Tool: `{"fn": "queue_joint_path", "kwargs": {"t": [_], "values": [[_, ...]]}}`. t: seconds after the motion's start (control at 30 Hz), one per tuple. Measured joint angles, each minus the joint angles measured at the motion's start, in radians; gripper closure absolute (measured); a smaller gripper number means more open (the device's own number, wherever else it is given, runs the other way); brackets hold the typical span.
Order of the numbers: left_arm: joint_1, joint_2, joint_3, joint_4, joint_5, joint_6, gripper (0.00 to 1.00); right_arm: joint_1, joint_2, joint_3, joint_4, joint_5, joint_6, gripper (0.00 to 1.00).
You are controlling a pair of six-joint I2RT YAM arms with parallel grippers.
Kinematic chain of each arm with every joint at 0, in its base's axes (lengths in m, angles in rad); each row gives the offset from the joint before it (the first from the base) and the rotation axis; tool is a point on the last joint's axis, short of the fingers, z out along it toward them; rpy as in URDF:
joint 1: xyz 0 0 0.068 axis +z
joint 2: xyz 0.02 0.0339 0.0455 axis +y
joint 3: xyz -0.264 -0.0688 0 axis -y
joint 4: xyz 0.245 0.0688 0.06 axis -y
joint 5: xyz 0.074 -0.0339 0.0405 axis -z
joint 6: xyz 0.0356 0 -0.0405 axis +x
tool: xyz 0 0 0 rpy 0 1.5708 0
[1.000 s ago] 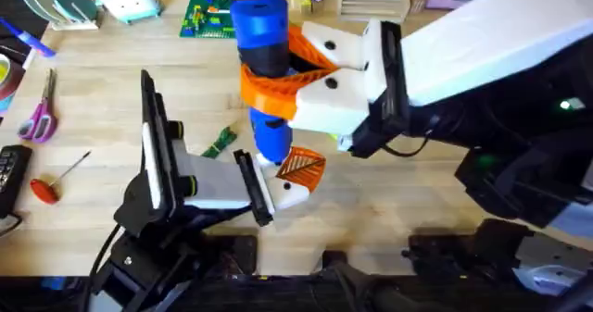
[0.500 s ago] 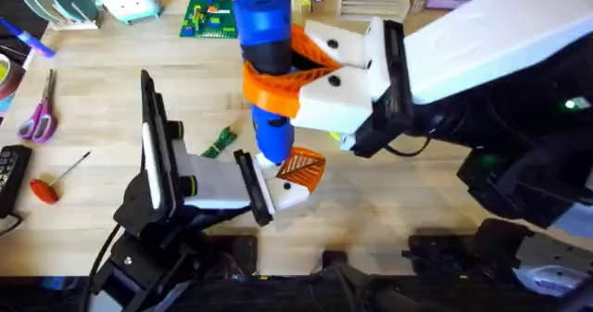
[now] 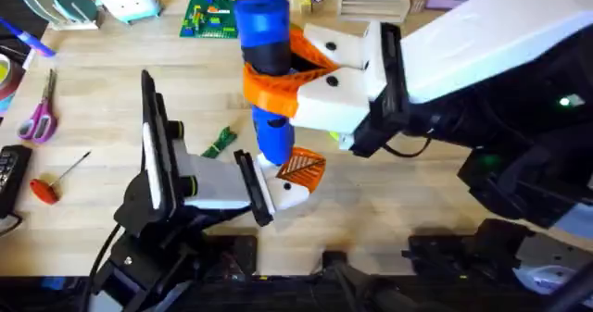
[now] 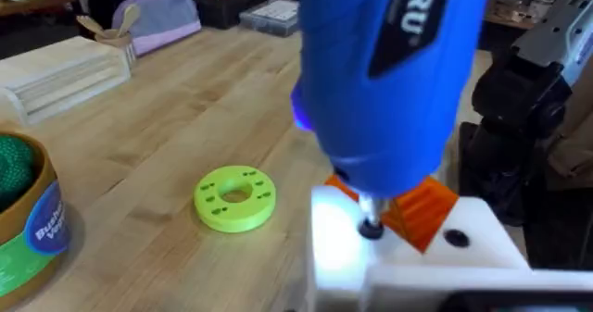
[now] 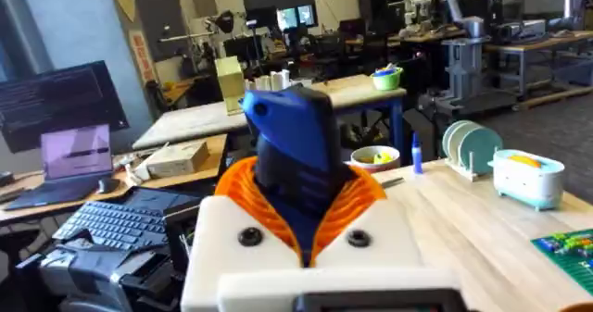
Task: Pick up the gripper from the table and insert it into the empty holder that is missing its gripper. Then pick up a screw, insert it into the mounting hole, and use the screwdriver to tighten it. Finally, clean up the table by picking up the vegetable and placing it into the bucket.
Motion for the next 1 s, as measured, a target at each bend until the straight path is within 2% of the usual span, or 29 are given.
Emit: {"fn": "queue_joint_path", "kwargs": {"t": [0.5,0.63,0.7,0.77,0.9,1.0], "values": [[0.000,0.000,0.000,0.000,0.000,0.000,0.995,0.000,-0.006,0.007,-0.022,0.002,0.000,0.976],[0.000,0.000,0.000,0.000,0.000,0.000,0.995,-0.010,-0.006,0.007,0.093,-0.004,0.002,0.976],[0.000,0.000,0.000,0.000,0.000,0.000,0.995,-0.036,-0.020,0.008,0.187,-0.003,0.003,0.976],[0.000,0.000,0.000,0.000,0.000,0.000,0.995,-0.072,-0.056,0.008,0.200,-0.003,0.003,0.976],[0.000,0.000,0.000,0.000,0.000,0.000,0.995,-0.141,-0.099,0.010,0.139,-0.003,0.000,0.976],[0.000,0.000,0.000,0.000,0.000,0.000,0.995,-0.200,-0.100,0.012,0.002,-0.006,-0.062,0.977]]}}
